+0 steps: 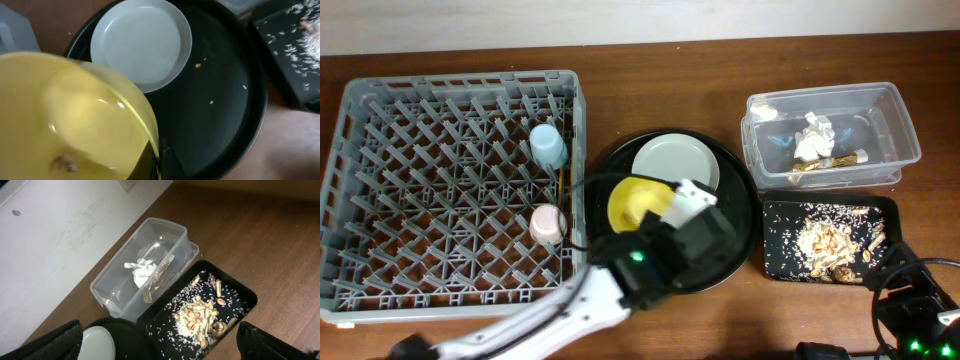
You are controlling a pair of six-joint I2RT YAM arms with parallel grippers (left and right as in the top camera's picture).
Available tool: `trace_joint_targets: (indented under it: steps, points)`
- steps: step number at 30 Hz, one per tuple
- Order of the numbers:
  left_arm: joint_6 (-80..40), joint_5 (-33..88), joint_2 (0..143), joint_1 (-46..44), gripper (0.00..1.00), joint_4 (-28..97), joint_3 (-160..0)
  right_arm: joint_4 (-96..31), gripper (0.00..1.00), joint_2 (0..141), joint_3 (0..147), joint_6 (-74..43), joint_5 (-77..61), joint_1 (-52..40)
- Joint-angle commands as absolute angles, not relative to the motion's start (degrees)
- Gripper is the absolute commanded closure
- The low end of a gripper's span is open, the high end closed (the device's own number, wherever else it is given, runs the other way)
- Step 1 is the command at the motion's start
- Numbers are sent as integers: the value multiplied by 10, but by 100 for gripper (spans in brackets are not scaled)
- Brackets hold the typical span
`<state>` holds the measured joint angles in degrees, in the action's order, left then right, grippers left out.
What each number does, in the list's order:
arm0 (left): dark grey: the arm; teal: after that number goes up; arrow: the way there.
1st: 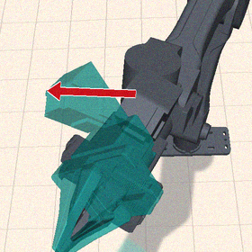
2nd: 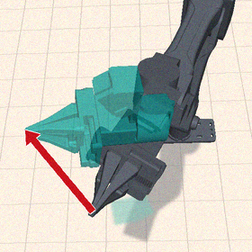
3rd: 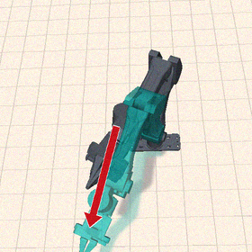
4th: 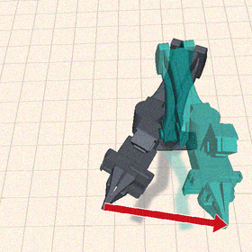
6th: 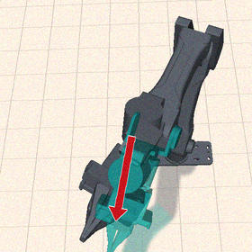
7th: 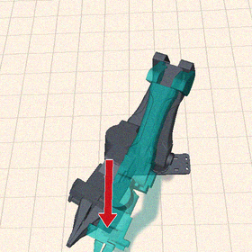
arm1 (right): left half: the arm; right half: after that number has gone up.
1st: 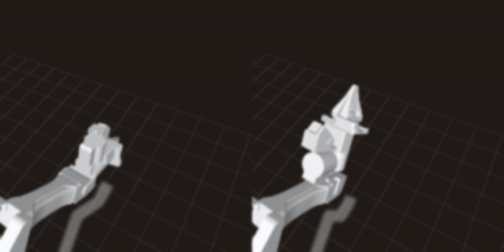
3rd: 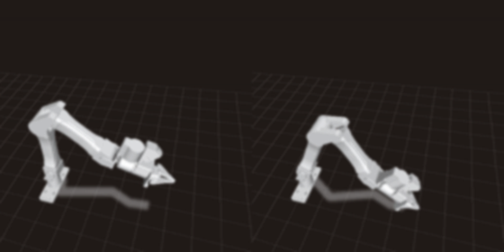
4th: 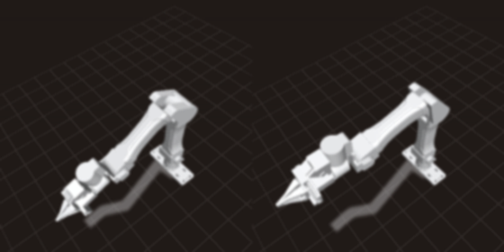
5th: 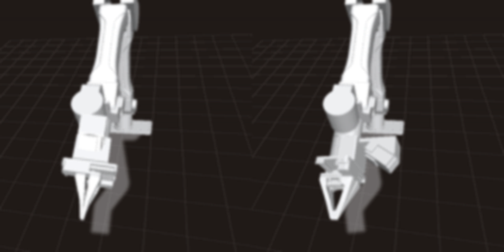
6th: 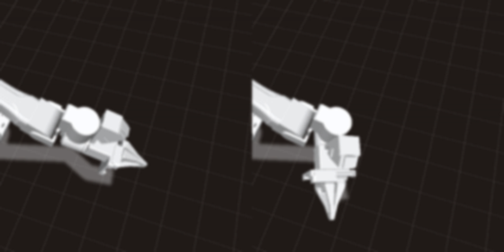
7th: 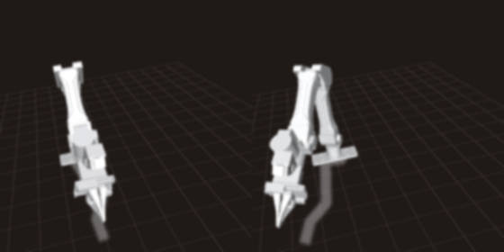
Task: Sort waste into correct bins and load items into the dishwasher rack
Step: 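Lift the yellow bowl with the left gripper and place it in the rack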
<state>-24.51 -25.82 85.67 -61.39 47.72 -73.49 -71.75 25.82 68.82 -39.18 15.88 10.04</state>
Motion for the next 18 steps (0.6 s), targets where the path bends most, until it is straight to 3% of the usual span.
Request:
trace_joint_targets:
  steps: [1,6,9,12,14,16,18]
  points:
    - [-260,-416,927,-672,99,473,-732,-717,1,260,688,-390,161,102]
    - [-274,-426,966,-700,100,472,-732,-717,1,260,688,-390,161,102]
    - [-273,-312,962,-700,100,470,-736,-716,1,260,688,-390,161,102]
    - [-197,-251,938,-675,100,468,-802,-717,1,260,688,-390,161,102]
    - [-71,-108,938,-611,100,468,-855,-717,1,260,688,-390,161,102]
    - [-41,123,938,-527,100,431,-875,-716,1,260,688,-390,161,102]
    - [-40,186,938,-493,100,368,-875,-716,1,260,688,-390,161,102]
